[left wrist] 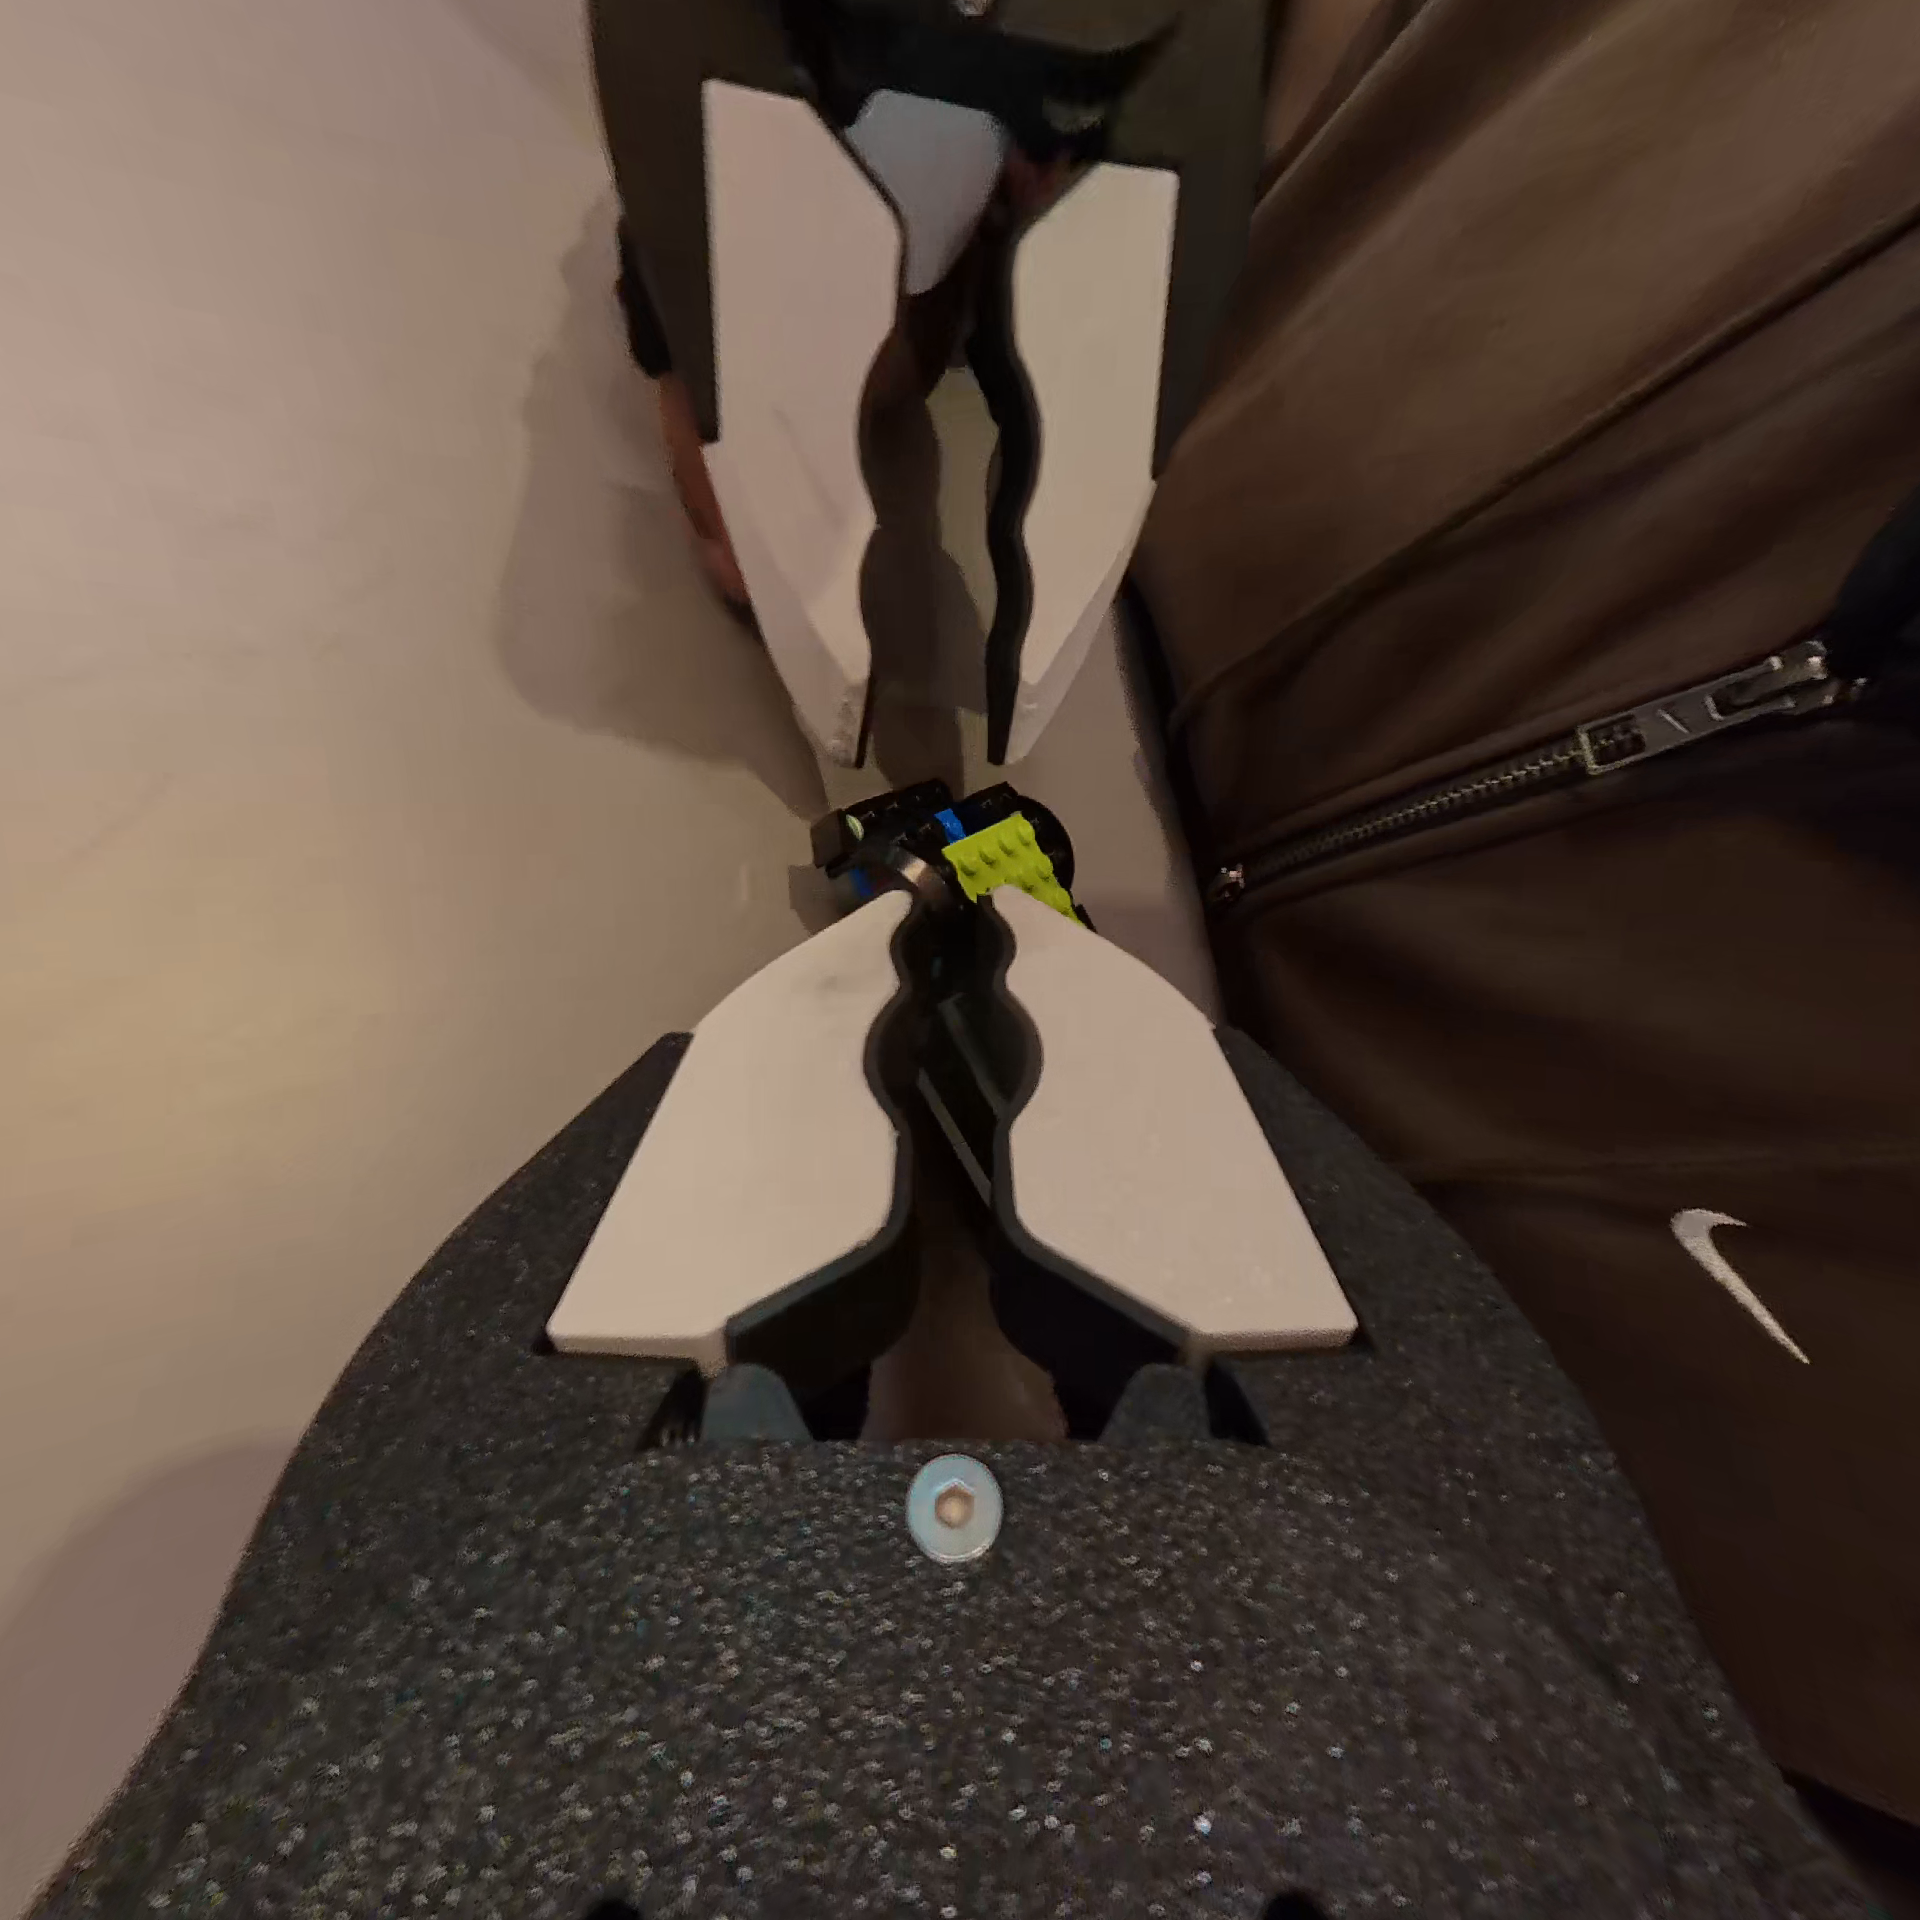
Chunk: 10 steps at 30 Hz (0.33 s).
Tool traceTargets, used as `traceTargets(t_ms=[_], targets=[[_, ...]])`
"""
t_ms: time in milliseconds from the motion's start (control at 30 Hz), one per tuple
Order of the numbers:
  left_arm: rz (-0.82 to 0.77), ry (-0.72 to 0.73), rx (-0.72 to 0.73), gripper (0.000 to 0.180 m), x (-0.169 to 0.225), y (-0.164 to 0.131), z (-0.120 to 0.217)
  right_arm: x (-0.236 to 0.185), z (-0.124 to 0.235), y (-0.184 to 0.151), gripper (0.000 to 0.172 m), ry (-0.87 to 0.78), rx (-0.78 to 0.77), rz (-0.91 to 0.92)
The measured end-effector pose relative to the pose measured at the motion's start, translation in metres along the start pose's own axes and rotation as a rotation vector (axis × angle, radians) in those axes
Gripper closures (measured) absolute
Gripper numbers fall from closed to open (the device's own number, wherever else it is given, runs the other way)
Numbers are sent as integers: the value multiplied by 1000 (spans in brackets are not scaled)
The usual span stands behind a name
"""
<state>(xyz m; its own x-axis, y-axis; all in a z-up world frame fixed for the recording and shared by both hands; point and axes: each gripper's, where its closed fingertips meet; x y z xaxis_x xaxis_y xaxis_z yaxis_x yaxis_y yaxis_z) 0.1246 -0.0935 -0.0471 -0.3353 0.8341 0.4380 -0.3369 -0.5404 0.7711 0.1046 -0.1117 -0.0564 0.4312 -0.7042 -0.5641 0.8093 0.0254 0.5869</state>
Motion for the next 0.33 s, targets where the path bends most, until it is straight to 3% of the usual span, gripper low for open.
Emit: traceTargets(t_ms=[33, 333], targets=[[-10, -14, 1, 173, 3, 1, -2, -2, 0, 0, 144, 31, 2, -31], [-97, -127, -20, 175, 31, 5, -15, -23, -5, -2, 152, 215, -30, -191]])
Point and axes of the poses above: each gripper's, where its closed fingertips meet, z back along the fingers, y out of its top, x = y × z across the jaws, and after that the axes turned 14 degrees about -z, right-handed
